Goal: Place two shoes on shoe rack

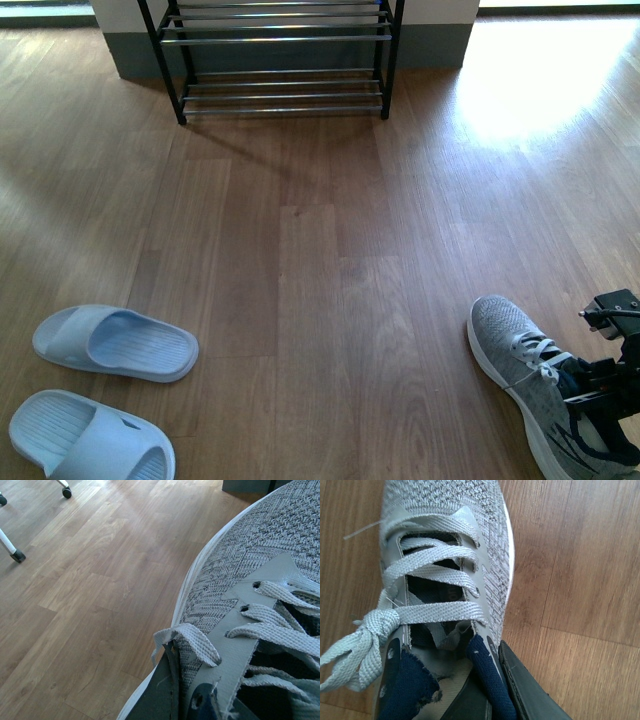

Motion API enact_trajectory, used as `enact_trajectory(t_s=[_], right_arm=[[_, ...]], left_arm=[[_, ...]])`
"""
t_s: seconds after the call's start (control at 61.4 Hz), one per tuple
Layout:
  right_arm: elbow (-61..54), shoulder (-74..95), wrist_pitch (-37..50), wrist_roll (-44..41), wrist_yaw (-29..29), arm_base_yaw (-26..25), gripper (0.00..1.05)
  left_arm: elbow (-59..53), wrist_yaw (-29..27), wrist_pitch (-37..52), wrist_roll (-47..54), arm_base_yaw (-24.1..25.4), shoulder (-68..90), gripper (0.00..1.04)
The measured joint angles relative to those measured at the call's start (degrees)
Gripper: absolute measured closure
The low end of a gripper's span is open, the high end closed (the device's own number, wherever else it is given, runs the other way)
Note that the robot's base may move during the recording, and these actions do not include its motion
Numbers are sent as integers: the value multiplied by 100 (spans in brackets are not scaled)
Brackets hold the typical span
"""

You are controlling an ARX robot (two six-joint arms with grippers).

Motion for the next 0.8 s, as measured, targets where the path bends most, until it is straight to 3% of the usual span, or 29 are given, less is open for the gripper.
enact_trajectory(t_s=[0.407,0.798], right_arm=[[-1379,-2566,-46,59,-632,-20,103],[-2715,-6916,-1617,323,-1368,125,103]], left_arm=[[0,0,0,0,0,0,103],[0,0,0,0,0,0,103]])
